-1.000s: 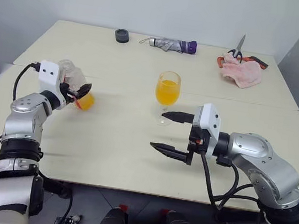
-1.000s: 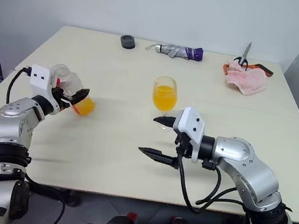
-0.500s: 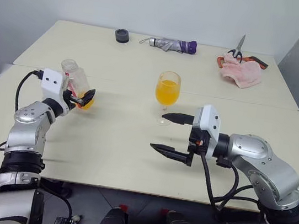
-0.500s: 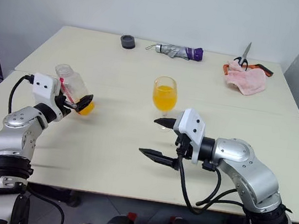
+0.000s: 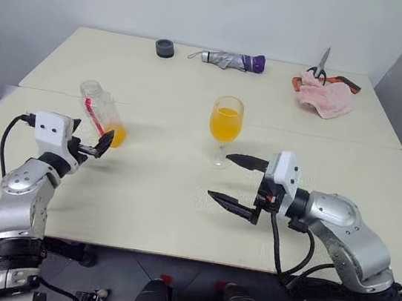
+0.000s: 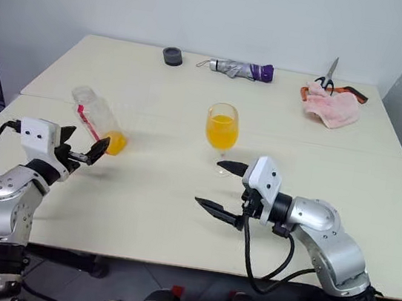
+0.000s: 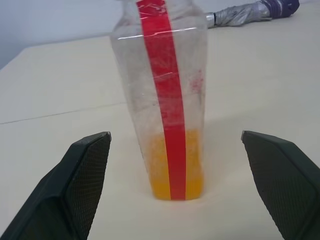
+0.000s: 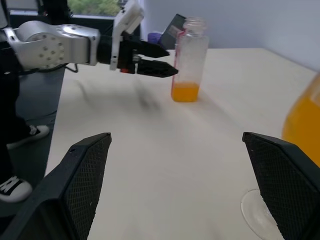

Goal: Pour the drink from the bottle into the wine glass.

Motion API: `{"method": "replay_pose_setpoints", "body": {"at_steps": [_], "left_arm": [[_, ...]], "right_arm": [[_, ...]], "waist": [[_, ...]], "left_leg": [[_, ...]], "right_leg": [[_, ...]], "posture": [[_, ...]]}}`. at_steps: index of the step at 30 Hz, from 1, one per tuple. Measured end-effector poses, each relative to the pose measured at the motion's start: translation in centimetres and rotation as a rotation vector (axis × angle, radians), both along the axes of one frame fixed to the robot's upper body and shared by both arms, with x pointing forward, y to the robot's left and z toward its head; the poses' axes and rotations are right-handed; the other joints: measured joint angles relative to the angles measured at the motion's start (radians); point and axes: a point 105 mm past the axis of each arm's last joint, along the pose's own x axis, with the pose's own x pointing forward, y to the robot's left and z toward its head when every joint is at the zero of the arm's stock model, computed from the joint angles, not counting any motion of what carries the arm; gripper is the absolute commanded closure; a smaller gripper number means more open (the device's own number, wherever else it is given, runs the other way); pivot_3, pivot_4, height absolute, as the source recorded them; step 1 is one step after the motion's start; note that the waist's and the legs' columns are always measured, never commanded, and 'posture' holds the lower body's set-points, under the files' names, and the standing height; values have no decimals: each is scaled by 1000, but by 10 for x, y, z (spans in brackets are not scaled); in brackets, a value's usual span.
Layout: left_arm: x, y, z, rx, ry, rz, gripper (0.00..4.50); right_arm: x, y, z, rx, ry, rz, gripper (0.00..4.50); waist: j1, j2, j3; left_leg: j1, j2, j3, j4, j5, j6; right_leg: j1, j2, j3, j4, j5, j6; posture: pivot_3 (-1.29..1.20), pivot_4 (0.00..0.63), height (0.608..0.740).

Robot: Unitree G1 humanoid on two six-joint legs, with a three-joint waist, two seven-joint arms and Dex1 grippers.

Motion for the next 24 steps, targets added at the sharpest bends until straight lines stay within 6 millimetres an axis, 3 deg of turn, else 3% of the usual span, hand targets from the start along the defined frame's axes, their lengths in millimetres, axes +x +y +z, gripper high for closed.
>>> {"method": "replay_pose_setpoints", "body": {"at_steps": [3, 12, 18, 24], "left_arm": [[-12, 1, -7, -22, 7, 30, 22], [-50, -22, -28, -61, 11, 64, 22], [-51, -48, -28, -73, -29, 53, 22], [-50, -49, -25, -61, -60, 73, 22]], "right_arm": [[6, -9, -8, 74, -14, -109, 0], [28, -72, -62, 271, 120, -646, 0], [42, -79, -65, 280, 64, -761, 0], [49, -81, -64, 274, 31, -777, 0]], "waist": [[0, 0, 0], [1, -1, -1], [0, -1, -1], [0, -1, -1]], "left_leg": [[0, 1, 0, 0, 0, 0], [2, 1, 3, -1, 0, 0], [3, 0, 4, -1, 0, 0], [2, 0, 4, -2, 0, 0]], "right_leg": [[0, 0, 0, -1, 0, 0], [1, 0, 4, -3, -1, 2], [1, 2, 5, -4, -1, 2], [1, 2, 5, -5, -1, 2]], "posture": [[0, 150, 740], [0, 150, 740], [0, 150, 740], [0, 150, 740]]}}
